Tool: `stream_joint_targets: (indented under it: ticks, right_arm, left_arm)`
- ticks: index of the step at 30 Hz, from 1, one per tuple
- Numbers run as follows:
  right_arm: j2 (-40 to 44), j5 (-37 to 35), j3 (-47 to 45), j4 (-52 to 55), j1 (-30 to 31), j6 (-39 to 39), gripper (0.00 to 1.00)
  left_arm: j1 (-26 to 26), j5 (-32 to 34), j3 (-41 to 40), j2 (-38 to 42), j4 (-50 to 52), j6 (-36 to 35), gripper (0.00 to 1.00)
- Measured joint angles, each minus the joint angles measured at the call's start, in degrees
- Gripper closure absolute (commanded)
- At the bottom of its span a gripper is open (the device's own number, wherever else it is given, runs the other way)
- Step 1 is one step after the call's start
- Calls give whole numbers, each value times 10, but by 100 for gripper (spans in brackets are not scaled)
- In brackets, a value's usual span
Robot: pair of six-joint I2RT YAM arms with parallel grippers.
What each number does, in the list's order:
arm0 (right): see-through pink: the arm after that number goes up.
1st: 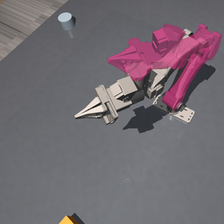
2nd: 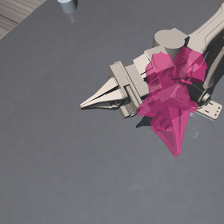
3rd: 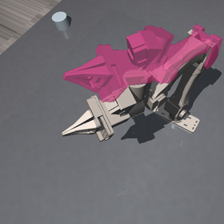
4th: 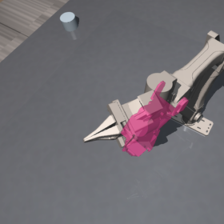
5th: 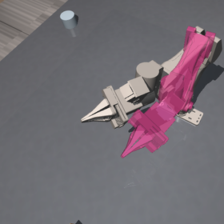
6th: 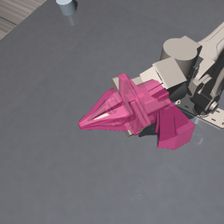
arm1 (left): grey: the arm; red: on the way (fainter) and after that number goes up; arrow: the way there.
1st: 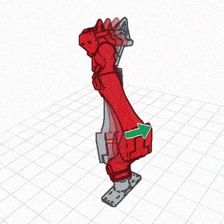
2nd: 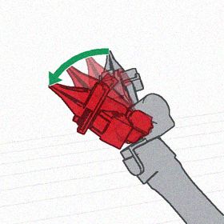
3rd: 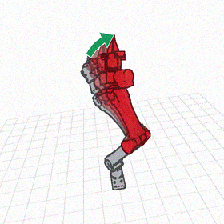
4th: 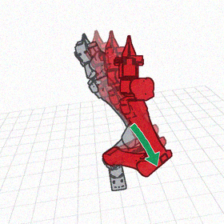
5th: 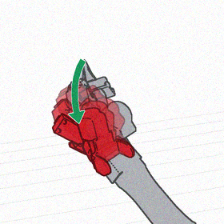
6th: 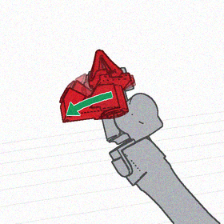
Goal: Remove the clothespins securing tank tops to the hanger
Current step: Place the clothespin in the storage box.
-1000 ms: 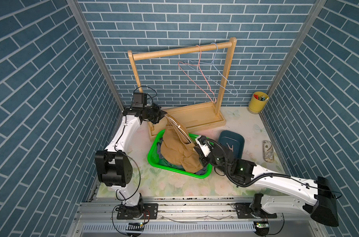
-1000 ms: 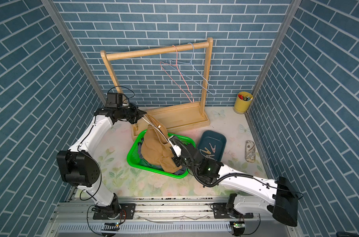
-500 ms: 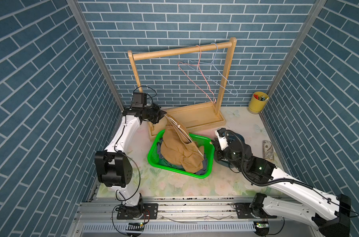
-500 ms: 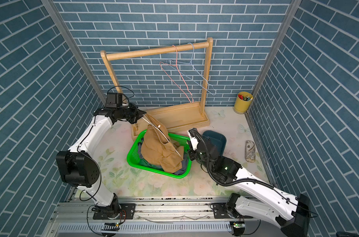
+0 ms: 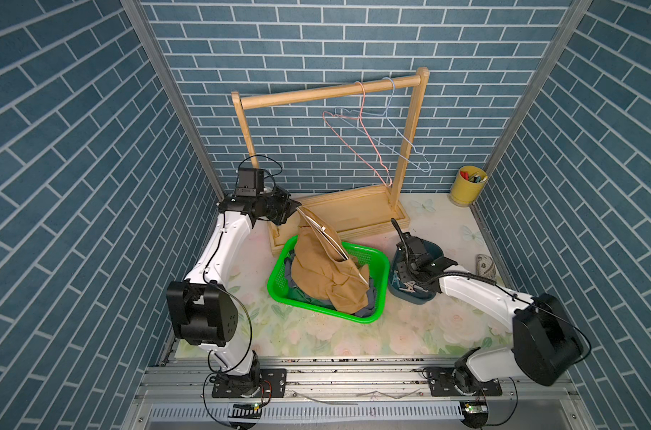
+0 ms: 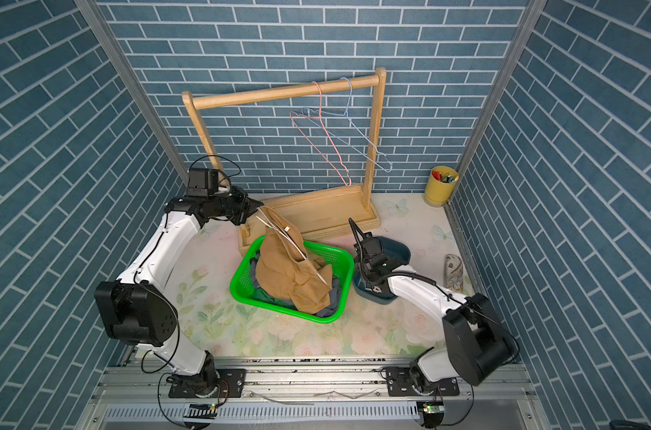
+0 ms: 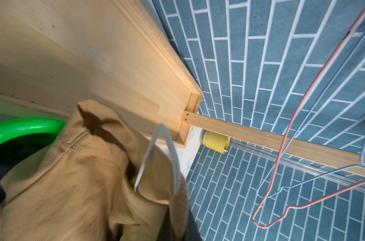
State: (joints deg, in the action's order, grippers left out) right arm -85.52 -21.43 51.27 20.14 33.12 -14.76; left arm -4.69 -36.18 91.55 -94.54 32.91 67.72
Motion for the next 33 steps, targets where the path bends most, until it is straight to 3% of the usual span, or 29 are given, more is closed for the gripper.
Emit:
stream_joint_targets:
  ticks: [7,14,24,28,33]
  right_arm:
    - [-94,30,42,-19,-52,0,83]
    - [-149,64,90,-27,-78,2,59]
    - [-169,88,96,-18,-78,0,36]
    - [-125,89,82,-7,-78,-5,36]
    - [54,99,69,34,-45,-14,36]
  left_arm:
    - [0,1,-3,5,4,-4,100]
    - [0,2,-3,7,8,-5,100]
    - [0,1,-3,7,9,-5,100]
    - [0,1,-3,7,11,-8,100]
    - [0,4,0,7,24,-18,100]
